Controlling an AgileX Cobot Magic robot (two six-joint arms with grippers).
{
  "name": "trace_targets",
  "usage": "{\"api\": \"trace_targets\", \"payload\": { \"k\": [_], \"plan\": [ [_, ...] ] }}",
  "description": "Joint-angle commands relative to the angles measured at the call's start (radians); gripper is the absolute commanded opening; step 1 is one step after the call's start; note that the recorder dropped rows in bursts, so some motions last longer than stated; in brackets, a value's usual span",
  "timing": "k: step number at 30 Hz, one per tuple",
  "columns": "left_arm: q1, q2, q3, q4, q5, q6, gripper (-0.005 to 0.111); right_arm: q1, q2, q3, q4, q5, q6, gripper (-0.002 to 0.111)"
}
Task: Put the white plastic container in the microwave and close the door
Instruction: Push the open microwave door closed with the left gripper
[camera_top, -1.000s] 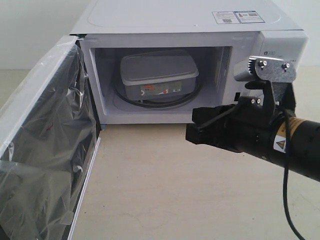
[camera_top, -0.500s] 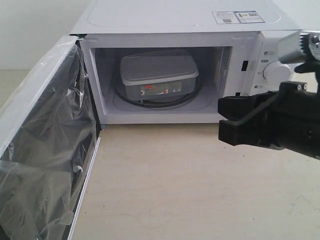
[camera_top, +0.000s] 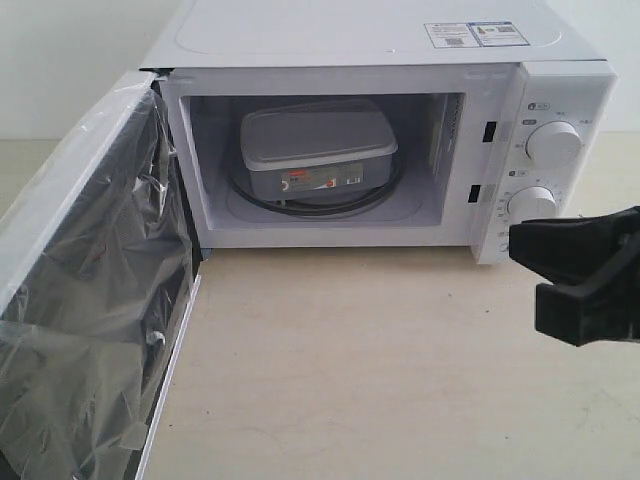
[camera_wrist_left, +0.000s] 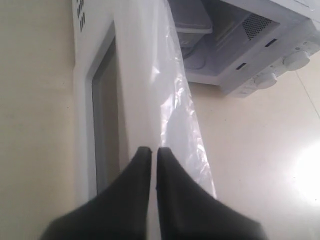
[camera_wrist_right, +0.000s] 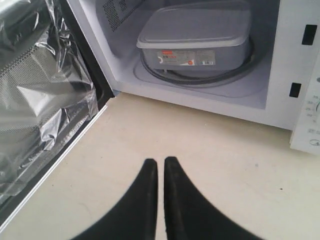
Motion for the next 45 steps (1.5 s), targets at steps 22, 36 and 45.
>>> {"api": "trace_targets", "payload": {
  "k": [22, 36, 45],
  "plan": [
    [-0.001, 0.227, -0.009, -0.167, 0.229, 0.280, 0.004, -0.001, -0.011, 0.003, -0.012, -0.013, -0.009, 0.000],
    [-0.189, 0.278, 0.043, -0.226, 0.122, 0.353, 0.004, -0.001, -0.081, -0.045, -0.014, -0.067, -0.009, 0.000],
    [-0.357, 0.428, 0.043, -0.301, -0.020, 0.402, 0.004, -0.001, -0.102, -0.101, -0.014, 0.008, -0.025, 0.000]
  ]
}}
